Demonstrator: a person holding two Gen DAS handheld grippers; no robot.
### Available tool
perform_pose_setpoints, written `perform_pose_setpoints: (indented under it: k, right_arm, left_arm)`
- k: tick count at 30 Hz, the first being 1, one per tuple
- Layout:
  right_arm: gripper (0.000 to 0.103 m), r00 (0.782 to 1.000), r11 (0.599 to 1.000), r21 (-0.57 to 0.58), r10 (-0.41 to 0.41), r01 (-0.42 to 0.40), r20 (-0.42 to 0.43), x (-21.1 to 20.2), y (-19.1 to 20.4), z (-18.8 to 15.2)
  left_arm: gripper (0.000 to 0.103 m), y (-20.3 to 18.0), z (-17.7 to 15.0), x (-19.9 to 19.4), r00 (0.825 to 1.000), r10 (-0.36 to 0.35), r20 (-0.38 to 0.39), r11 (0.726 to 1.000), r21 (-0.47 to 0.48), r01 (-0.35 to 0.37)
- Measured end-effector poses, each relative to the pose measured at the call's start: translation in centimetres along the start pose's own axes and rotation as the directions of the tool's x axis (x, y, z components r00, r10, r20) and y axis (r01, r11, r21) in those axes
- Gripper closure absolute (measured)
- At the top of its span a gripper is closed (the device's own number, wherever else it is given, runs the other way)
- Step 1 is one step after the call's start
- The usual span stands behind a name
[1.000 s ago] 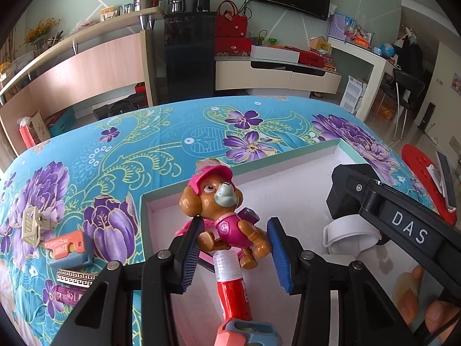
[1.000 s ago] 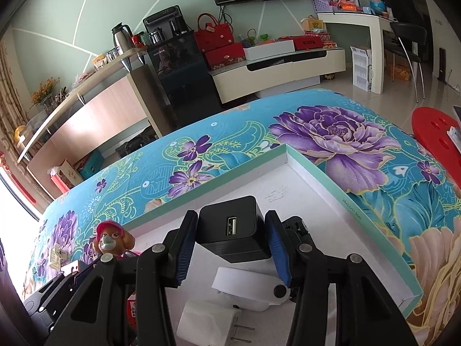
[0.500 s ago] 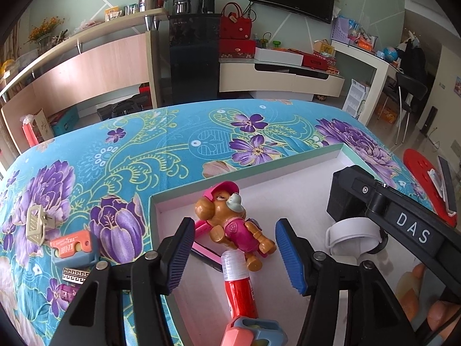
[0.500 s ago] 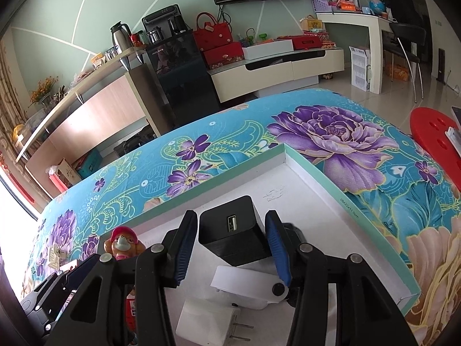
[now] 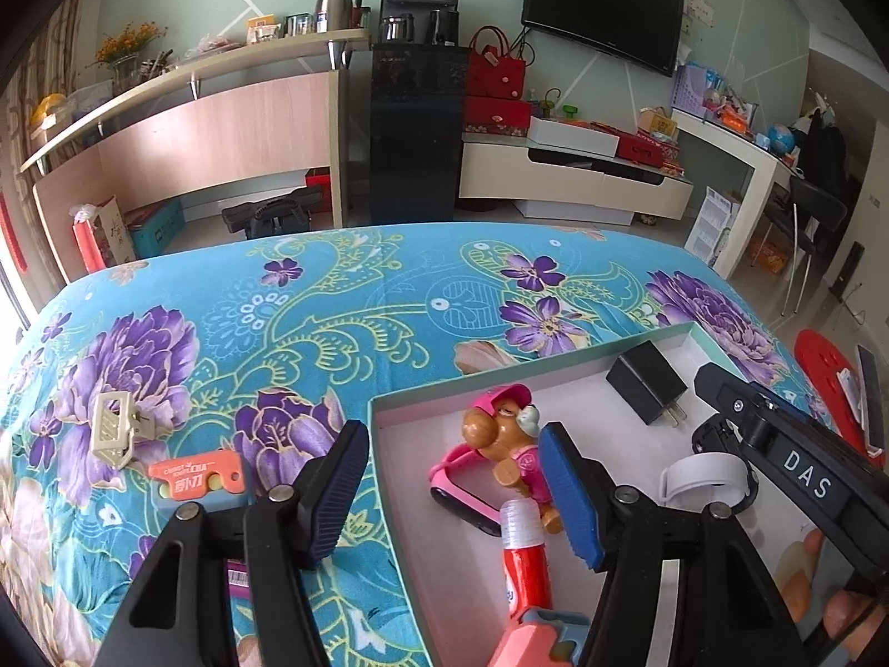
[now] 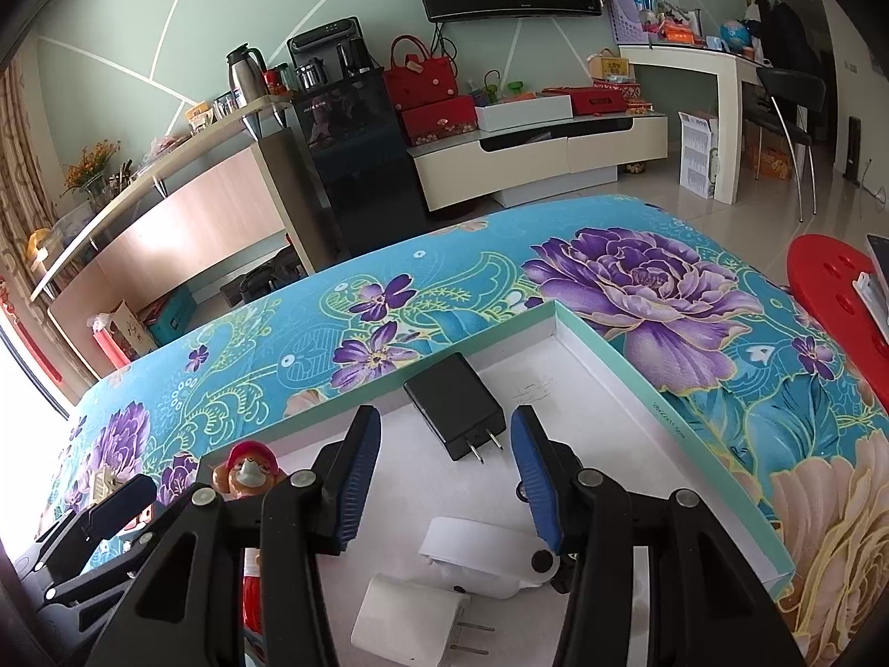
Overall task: Organize rigid objects
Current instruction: 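Release the black charger and dog figure into the tray, opening both grippers, then withdraw both tools from the tray back over the remaining pile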
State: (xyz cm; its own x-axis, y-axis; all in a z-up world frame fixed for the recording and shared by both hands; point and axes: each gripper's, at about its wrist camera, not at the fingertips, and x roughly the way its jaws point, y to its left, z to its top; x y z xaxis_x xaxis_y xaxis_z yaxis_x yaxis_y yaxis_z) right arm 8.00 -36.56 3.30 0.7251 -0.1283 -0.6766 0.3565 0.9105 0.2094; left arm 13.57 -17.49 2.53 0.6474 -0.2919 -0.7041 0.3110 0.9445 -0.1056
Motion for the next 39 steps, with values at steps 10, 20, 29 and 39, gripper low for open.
perform_pose_setpoints:
  k: [10, 20, 29, 39]
  right_arm:
    - [0.053, 0.999, 0.998, -0.052, 0.03, -0.032, -0.034, 0.7, 2.2, -0.6]
    - [0.047, 0.998, 0.986, -0.16, 0.035, -0.044, -0.058, 1.2, 5.8, -1.5]
    - [0.026, 0.997, 0.98, -0.2, -0.001, -0.015, -0.078, 1.8, 6.7, -1.9]
    - [0.019, 0.997, 0.983, -0.183, -0.02, 0.005, -0.08, 2.0, 6.3, -1.9]
  left_arm:
    - [0.025, 5.6, 0.1, -0.1, 0.987, 0.162, -0.02, 0.976, -0.141, -0.163]
    - [0.0, 10.0, -0.8, 0.3, 0.955, 0.286, -0.078, 0.915, -0.275, -0.296]
    - [0.0, 10.9, -1.4, 0.9, 0.936, 0.33, -0.118, 0.893, -0.281, -0.351]
    - [0.0, 11.9, -1.7, 1.0, 0.927, 0.343, -0.151, 0.873, -0.314, -0.374]
